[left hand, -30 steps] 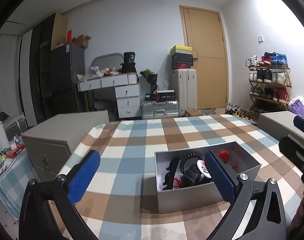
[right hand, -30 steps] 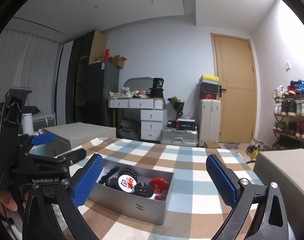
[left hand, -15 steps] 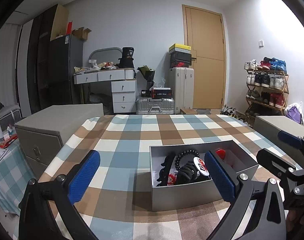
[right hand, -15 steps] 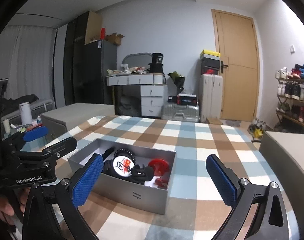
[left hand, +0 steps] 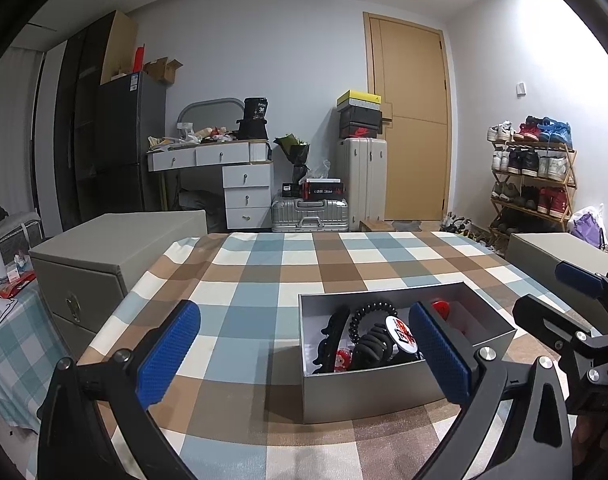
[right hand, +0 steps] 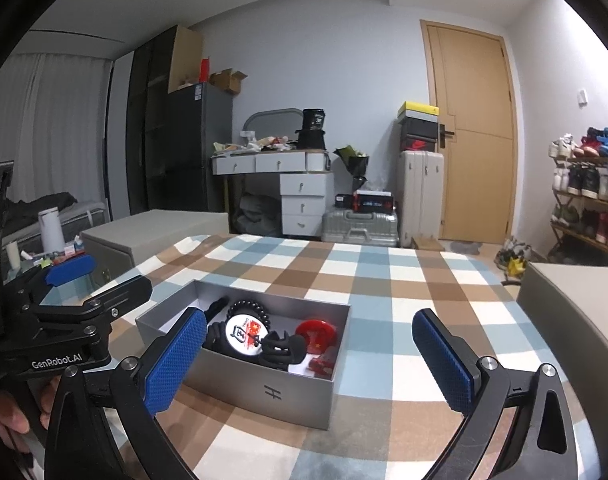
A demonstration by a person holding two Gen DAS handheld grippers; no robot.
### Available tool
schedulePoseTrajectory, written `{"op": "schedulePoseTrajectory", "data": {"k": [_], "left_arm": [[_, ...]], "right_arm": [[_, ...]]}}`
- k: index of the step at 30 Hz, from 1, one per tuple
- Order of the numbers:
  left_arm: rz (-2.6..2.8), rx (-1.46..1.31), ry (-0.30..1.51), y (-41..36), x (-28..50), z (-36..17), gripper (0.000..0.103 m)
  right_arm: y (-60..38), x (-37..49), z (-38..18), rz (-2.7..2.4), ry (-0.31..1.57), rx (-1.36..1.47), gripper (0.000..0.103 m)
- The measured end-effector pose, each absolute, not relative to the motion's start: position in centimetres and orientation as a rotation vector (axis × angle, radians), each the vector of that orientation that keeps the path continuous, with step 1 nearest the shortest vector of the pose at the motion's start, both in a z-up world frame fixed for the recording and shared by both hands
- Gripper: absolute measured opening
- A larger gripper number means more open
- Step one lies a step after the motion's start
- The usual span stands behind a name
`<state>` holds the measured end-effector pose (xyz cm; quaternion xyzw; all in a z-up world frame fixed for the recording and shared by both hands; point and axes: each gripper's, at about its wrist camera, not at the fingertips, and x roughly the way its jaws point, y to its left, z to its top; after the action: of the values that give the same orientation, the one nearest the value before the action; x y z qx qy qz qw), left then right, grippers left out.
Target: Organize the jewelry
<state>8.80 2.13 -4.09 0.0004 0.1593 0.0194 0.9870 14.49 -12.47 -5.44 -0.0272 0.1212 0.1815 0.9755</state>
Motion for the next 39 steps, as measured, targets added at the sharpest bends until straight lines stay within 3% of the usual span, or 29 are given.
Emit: {"op": "schedulePoseTrajectory", "data": {"k": [39], "left_arm": [[0.027, 0.005, 0.324, 2.05, 8.69, -4.07, 0.102]], "right_arm": [[-12.75, 14.33, -5.47, 0.355, 0.244, -0.053, 0.103]]}}
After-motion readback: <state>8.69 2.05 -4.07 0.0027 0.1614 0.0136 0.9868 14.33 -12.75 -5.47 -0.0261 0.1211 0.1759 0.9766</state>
